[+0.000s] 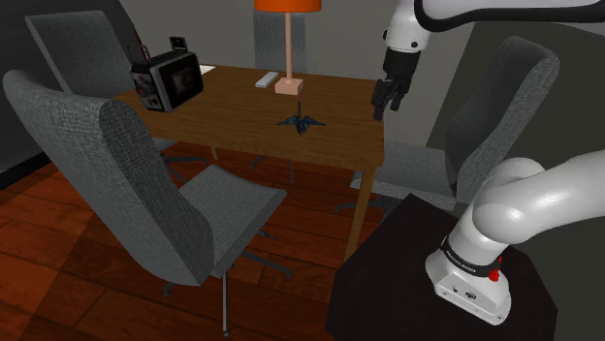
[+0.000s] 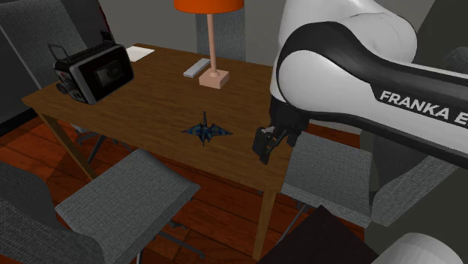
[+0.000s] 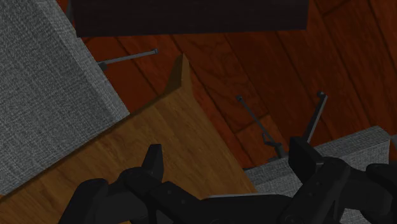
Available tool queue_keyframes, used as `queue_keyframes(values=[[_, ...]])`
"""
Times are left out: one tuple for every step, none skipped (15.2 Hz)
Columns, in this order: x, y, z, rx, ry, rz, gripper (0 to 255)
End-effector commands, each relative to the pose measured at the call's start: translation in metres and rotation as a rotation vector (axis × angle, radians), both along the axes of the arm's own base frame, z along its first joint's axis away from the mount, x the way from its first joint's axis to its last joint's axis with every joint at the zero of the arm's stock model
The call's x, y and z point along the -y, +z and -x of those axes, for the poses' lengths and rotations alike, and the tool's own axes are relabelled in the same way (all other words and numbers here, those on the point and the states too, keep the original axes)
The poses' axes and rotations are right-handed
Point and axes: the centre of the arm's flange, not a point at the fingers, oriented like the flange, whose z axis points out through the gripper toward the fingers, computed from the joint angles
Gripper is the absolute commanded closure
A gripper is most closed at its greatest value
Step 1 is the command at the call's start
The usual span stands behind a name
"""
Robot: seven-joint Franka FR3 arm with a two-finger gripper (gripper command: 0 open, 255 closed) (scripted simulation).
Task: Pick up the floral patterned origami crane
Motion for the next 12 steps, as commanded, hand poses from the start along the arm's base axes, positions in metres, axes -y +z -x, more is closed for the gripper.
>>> queue_keyframes(values=[[0.0,0.0,0.0,0.0,0.0,0.0,0],[0.004,-0.003,-0.012,0.006,0.03,-0.009,0],[0.007,-0.007,-0.024,0.013,0.061,-0.017,0],[0.011,-0.01,-0.035,0.019,0.091,-0.026,0],[0.013,-0.014,-0.048,0.026,0.121,-0.034,0],[0.016,-0.017,-0.06,0.032,0.152,-0.043,0],[0.018,-0.02,-0.072,0.038,0.182,-0.051,0],[0.019,-0.023,-0.084,0.045,0.212,-0.06,0],[0.02,-0.026,-0.097,0.051,0.243,-0.068,0],[0.021,-0.029,-0.109,0.058,0.273,-0.077,0],[0.022,-0.032,-0.121,0.064,0.303,-0.085,0],[0.022,-0.035,-0.134,0.071,0.334,-0.094,0]])
